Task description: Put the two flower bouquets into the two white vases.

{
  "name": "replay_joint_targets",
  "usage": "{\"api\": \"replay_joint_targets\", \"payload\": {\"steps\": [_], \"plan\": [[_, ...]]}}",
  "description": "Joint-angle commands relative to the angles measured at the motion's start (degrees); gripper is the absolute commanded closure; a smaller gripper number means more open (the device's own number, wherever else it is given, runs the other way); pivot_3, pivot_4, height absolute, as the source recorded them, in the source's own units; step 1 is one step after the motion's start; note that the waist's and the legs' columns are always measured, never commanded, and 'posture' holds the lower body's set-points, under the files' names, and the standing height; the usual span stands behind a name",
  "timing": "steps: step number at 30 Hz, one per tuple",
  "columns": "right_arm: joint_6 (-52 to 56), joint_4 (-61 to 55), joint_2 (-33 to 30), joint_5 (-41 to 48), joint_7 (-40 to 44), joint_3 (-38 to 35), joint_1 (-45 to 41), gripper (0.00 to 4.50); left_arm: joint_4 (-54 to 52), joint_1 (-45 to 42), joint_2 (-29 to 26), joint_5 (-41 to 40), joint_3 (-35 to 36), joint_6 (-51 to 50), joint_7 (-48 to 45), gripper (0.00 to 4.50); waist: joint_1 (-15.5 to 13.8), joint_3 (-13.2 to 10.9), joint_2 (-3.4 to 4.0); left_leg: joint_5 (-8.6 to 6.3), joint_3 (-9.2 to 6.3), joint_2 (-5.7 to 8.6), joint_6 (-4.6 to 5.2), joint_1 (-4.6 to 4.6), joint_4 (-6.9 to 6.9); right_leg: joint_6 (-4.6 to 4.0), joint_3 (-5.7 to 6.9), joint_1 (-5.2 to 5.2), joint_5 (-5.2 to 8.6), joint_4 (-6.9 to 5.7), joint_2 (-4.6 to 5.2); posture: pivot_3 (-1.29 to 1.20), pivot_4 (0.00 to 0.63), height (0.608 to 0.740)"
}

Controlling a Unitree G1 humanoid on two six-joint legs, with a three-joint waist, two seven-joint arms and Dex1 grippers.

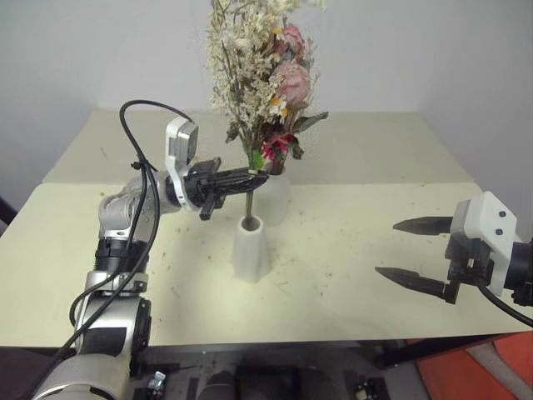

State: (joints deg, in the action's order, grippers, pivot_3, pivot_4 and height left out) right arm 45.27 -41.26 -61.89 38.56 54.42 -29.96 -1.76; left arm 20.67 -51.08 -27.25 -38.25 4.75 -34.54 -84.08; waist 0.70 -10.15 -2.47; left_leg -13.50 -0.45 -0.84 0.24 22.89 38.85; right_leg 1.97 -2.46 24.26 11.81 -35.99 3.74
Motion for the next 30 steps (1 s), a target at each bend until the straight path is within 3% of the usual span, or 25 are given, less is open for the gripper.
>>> {"api": "replay_joint_targets", "payload": {"steps": [1,15,22,28,30], "plan": [[-1.5,-0.5,-0.6,0.3,0.2,-1.5,-0.4,0.0,-3.2,0.3,-0.1,-0.6,0.6,2.1,-0.7,4.39,0.0,0.0,0.0,0.0,0.0,0.0,0.0,0.0,0.0,0.0,0.0,0.0,0.0,0.0,0.0,0.0,0.15,0.74],[-3.2,0.1,-0.1,5.2,3.8,-4.7,-0.5,0.0,-6.1,2.9,-0.2,-1.6,0.5,1.7,-1.0,4.39,0.0,0.0,0.0,0.0,0.0,-0.01,0.01,-0.01,0.0,0.0,0.0,-0.01,0.0,0.01,-0.01,0.0,0.15,0.74],[-3.8,0.8,-0.5,4.6,4.1,-4.0,-0.7,0.0,-8.4,3.9,-1.5,-3.0,0.8,0.2,-2.0,2.2,0.0,0.0,0.0,0.0,0.0,-0.02,0.01,-0.01,0.0,0.0,0.0,-0.01,0.0,0.01,-0.01,0.0,0.15,0.74],[-4.5,1.3,-0.8,4.1,4.0,-3.0,-0.7,0.0,-10.9,5.9,-6.2,-0.6,-1.3,0.0,-2.4,0.23,0.1,0.0,0.0,-0.01,0.0,-0.02,0.01,-0.03,-0.01,0.0,0.0,-0.01,0.0,0.0,-0.01,0.0,0.15,0.74],[-4.7,1.5,-0.9,3.6,4.1,-2.9,-0.5,0.0,-11.6,6.8,-8.8,1.0,-2.0,-0.2,-1.6,0.03,0.1,0.0,0.01,-0.01,0.01,-0.02,0.01,-0.04,-0.01,0.01,-0.01,-0.01,0.01,0.0,-0.01,0.0,0.15,0.74]]}}
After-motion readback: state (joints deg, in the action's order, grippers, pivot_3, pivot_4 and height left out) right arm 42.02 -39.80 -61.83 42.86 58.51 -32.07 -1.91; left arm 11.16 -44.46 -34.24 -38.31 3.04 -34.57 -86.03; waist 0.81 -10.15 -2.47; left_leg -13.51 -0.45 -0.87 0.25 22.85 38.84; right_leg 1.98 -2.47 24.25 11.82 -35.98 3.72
